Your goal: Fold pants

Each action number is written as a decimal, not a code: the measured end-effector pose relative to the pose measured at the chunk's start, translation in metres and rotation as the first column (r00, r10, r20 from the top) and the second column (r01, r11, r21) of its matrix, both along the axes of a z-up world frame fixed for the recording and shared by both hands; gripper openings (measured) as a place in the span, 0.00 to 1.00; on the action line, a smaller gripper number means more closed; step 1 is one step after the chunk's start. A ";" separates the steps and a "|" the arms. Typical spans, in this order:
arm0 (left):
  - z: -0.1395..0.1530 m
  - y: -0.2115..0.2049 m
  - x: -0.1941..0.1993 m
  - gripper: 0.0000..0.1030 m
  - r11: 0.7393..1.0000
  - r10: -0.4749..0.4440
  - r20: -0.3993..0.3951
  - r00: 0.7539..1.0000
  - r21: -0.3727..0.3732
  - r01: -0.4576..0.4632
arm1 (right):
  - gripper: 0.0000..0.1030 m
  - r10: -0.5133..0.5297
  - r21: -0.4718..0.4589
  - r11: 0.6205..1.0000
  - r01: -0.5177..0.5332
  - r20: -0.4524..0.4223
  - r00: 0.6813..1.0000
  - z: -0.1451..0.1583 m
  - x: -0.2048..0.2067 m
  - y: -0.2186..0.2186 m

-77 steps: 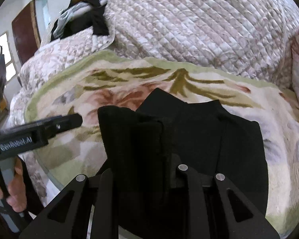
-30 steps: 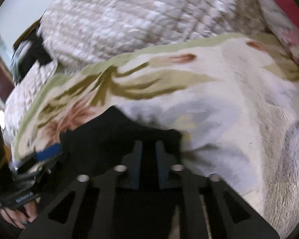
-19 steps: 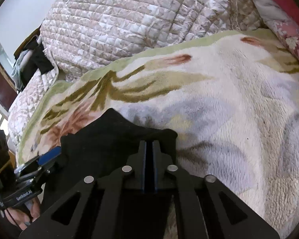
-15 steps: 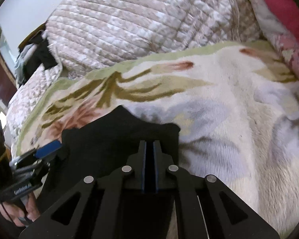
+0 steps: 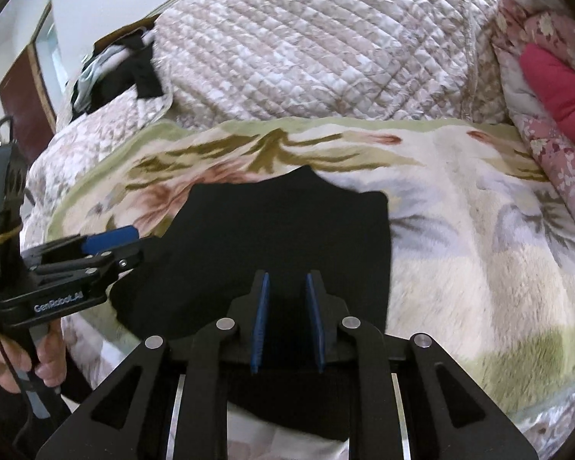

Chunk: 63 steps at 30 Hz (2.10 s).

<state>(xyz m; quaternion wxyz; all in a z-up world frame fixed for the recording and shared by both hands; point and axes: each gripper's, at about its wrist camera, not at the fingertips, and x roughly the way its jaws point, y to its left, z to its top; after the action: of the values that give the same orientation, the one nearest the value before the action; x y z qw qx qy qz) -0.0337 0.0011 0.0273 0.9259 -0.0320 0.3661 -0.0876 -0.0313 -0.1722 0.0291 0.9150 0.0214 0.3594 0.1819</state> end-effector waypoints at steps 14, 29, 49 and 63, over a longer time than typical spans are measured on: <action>-0.018 0.003 -0.006 0.46 1.000 0.017 -0.038 0.999 0.012 -0.016 | 0.21 0.028 -0.062 0.998 -0.029 -0.018 0.999 -0.020 -0.004 0.014; -0.032 0.036 0.031 0.56 0.964 -0.006 -0.142 0.990 -0.264 -0.032 | 0.49 -0.124 0.323 0.924 0.207 -0.260 0.958 -0.040 0.043 -0.069; -0.037 0.035 0.045 0.43 0.938 -0.013 -0.176 0.984 -0.342 -0.049 | 0.19 -0.061 0.392 0.900 0.188 -0.314 0.948 -0.046 0.062 -0.062; 0.012 0.025 0.049 0.21 0.955 -0.065 -0.085 0.994 -0.294 0.037 | 0.15 -0.015 0.393 0.915 0.090 -0.190 0.982 0.010 0.065 -0.042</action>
<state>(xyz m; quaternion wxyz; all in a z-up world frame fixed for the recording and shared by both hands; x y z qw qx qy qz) 0.0148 0.0260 0.0388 0.8903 -0.1628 0.3928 -0.1630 0.0333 -0.2146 0.0389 0.8590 0.2340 0.3963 0.2242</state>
